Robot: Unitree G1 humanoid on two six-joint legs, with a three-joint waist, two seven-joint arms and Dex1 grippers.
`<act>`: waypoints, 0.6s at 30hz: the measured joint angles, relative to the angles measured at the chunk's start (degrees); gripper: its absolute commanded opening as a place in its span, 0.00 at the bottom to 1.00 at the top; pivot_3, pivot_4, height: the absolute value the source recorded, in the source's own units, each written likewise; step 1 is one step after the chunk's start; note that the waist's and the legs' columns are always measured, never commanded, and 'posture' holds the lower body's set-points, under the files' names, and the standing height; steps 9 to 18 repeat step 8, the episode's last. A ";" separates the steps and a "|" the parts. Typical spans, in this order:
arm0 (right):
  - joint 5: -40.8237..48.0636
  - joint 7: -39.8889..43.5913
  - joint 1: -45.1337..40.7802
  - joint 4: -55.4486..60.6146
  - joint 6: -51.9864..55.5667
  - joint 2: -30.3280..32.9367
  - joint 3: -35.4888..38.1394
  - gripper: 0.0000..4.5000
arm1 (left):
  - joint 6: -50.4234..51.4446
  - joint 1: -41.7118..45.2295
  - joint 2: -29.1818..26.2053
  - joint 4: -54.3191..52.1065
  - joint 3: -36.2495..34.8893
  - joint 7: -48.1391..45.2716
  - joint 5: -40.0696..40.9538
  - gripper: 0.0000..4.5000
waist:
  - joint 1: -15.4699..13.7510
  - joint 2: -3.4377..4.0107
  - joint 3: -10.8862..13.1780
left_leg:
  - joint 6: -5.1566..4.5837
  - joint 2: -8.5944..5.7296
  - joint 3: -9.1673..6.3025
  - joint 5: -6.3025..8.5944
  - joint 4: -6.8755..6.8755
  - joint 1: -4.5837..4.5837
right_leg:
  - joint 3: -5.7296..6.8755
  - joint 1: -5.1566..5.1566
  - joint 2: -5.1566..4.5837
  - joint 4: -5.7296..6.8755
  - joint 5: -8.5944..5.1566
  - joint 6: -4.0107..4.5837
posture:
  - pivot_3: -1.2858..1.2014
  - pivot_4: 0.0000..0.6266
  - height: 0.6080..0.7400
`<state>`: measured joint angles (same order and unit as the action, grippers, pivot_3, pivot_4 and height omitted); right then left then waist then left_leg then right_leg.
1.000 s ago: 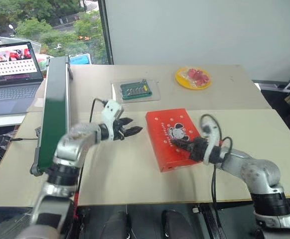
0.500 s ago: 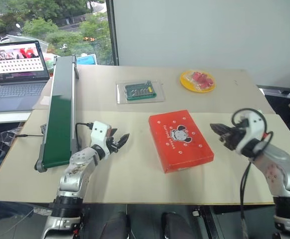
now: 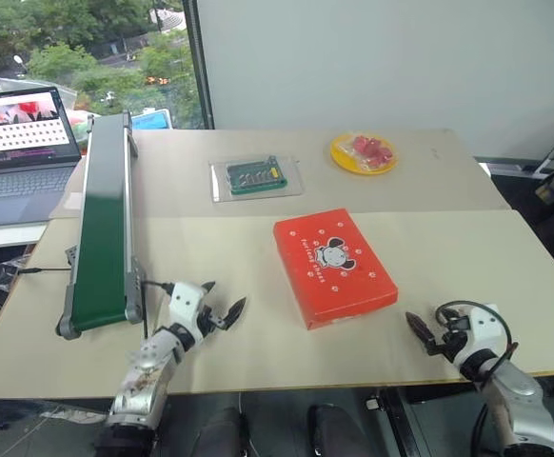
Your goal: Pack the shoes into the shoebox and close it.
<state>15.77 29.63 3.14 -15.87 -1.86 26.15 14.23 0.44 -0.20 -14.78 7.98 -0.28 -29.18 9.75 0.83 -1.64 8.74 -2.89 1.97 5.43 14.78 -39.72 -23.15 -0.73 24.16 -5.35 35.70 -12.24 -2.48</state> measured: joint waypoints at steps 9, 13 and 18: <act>-3.91 -3.43 0.21 0.82 -1.37 -2.11 -2.08 0.99 | -3.97 -1.06 0.81 1.85 0.63 3.08 -3.20 1.00 | 0.07 0.56 -0.62 | 0.00 0.01 0.02 0.03 0.06 0.09 | -0.02 -0.02 -0.03 0.03 -0.04 0.07 | 0.52 0.24 1.00; -3.91 -3.43 0.21 0.82 -1.37 -2.11 -2.08 0.99 | -3.97 -1.06 0.81 1.85 0.63 3.08 -3.20 1.00 | 0.07 0.56 -0.62 | 0.00 0.01 0.02 0.03 0.06 0.09 | -0.02 -0.02 -0.03 0.03 -0.04 0.07 | 0.52 0.24 1.00; -3.91 -3.43 0.21 0.82 -1.37 -2.11 -2.08 0.99 | -3.97 -1.06 0.81 1.85 0.63 3.08 -3.20 1.00 | 0.07 0.56 -0.62 | 0.00 0.01 0.02 0.03 0.06 0.09 | -0.02 -0.02 -0.03 0.03 -0.04 0.07 | 0.52 0.24 1.00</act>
